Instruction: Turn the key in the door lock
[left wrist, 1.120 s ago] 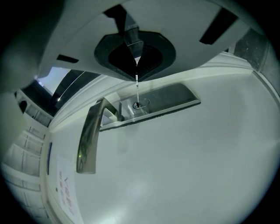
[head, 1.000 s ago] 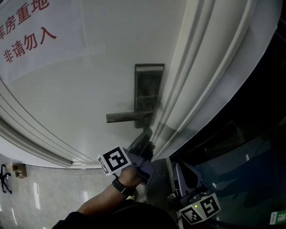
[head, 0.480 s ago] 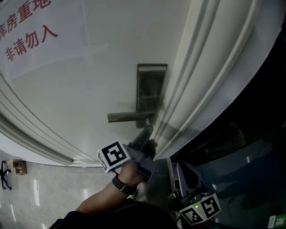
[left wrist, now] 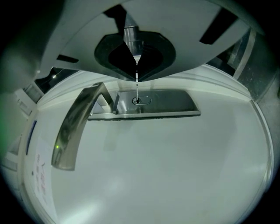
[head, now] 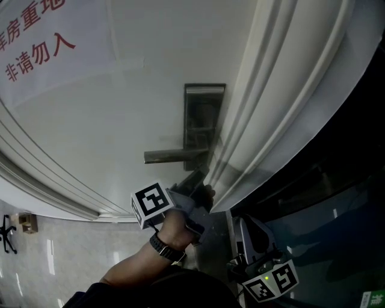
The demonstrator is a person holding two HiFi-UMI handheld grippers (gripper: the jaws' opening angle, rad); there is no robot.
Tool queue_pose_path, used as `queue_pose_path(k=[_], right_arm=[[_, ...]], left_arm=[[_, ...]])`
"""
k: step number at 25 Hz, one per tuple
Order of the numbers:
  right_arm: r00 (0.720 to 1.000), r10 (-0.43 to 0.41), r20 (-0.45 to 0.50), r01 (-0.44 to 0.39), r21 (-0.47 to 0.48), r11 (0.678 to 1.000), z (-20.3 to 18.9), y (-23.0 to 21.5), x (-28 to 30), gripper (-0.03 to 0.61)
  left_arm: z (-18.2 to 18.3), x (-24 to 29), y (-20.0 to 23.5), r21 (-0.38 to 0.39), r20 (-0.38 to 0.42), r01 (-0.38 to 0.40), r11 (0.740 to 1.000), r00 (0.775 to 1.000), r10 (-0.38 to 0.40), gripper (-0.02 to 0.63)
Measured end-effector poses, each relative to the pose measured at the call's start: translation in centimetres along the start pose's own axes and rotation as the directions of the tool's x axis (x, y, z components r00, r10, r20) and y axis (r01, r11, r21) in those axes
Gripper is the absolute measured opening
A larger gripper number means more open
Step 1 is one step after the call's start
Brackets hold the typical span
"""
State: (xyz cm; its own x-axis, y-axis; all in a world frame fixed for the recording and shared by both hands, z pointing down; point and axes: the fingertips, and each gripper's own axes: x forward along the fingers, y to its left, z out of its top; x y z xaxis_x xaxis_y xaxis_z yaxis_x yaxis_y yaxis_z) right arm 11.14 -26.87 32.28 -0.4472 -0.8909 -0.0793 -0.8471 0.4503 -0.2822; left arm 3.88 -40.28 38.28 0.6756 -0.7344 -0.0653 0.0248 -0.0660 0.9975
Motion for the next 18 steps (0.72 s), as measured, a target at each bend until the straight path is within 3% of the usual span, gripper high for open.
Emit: queue_pose_path(k=[5,18], right_arm=[[1.0,0.008,0.002,-0.008,0.005,1.0,0.0,0.1,0.2,0.017],[1.0,0.021,-0.012,-0.021,0.01,1.0,-0.5,0.2,0.7,0.017]], left_arm=[[0.8,0.3,0.0,-0.02,-0.005,-0.002,1.0,1.0,0.002,0.005],[2.4,1.7,-0.1,0.089,-0.026,-0.04,0.995,0.999,0.042,0.006]])
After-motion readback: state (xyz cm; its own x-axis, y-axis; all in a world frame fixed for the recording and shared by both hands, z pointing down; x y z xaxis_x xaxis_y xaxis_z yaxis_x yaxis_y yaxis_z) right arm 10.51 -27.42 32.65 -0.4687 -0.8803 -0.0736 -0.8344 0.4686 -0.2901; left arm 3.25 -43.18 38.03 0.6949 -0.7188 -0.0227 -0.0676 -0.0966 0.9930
